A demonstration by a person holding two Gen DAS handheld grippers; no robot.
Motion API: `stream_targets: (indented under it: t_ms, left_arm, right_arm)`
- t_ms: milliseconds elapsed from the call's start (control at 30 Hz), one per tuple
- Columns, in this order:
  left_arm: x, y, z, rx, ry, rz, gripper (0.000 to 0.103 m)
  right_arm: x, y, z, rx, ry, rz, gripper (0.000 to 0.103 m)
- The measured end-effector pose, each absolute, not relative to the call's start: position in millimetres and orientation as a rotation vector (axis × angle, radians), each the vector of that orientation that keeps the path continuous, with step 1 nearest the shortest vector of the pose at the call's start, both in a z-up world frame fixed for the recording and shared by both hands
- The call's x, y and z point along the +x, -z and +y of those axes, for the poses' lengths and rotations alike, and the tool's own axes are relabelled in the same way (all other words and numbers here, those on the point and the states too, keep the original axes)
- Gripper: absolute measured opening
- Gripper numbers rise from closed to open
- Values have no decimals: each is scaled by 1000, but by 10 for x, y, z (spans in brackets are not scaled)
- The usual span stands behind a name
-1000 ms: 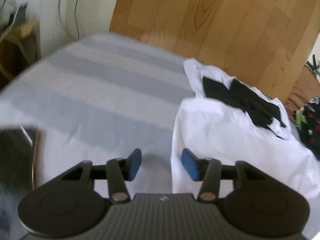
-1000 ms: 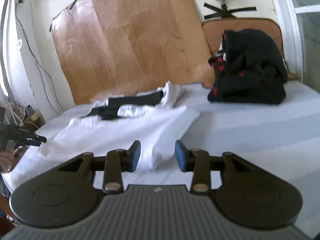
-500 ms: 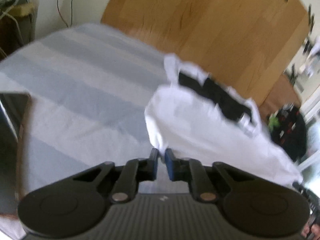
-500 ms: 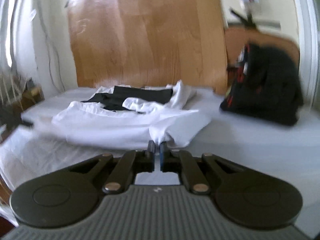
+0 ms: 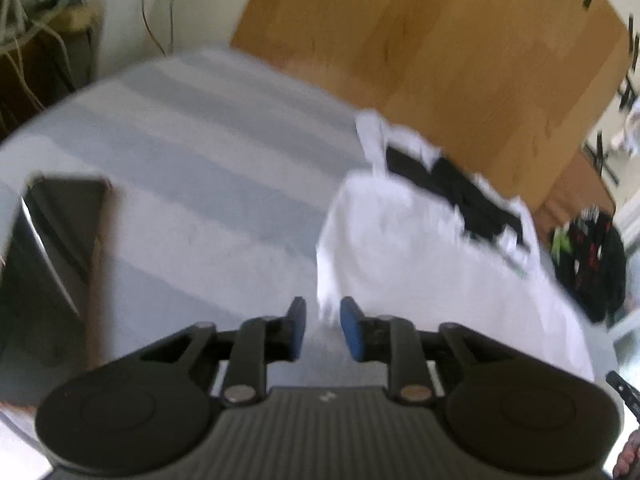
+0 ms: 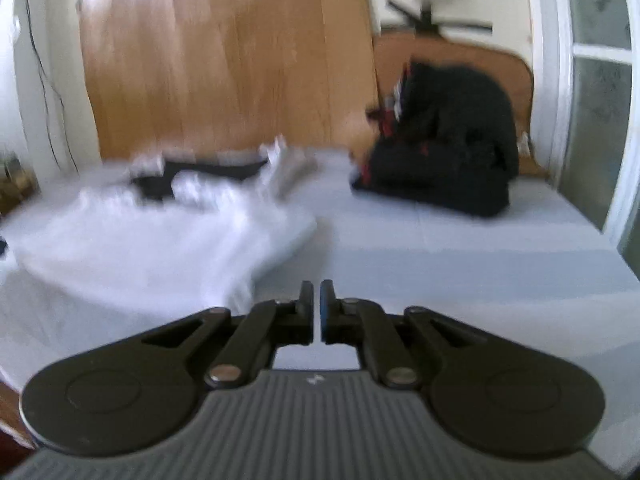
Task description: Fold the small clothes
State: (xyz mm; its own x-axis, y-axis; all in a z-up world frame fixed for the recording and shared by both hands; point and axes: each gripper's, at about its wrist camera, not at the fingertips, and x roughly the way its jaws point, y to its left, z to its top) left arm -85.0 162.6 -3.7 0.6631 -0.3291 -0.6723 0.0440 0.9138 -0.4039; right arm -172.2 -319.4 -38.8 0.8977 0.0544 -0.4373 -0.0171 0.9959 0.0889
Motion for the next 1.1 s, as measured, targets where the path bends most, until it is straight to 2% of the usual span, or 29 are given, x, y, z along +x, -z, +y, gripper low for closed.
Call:
stream_targets:
  t_ms: [133,200,333,367,433,500,767,867,967,1033,1100]
  left_arm:
    - [-729,-140,1482,-335,245,754,23]
    - [-655,-149,1288,-286,268,719,38]
    - [-510,-15,1040,-143,222,707,40]
    - [-453,67,1021,-120,190,739,38]
    - [-404,226,1047,-104,155,817,17]
    - [-504,294,1110,-71,157,800,5]
    - [-752,280,1251,-63,142,834,3]
    - [-747,180,1349,-107,141,840,8]
    - [-712,-6,1414,-140,137,780,8]
    - [-628,-159,1387,-123,138,742,12]
    - [-480,-305,1303,-72,133,712,28]
  right_arm:
    - [-1502,293,-2875,107,-171,387,9]
    - [-1363,343,-2674,104,-232,393,9]
    - [-1128,548,-2374,62,-313,446,11]
    - [-1073,616,-2374,57,-308,472,11]
    - [-1025,727,-2430,35,-244,516,10]
    - [-1037,785,-2609,80,-220,515,6]
    - [-1019,846,-2941,277,-209,518,2]
    - [-1031,829,-2940,298,-219,521,7]
    - [-1098,780,-2992,333,-247,492,11]
    - [-1110,704,-3035,339,-255,465,14]
    - [-1051,604,-3082,327,-252,457,14]
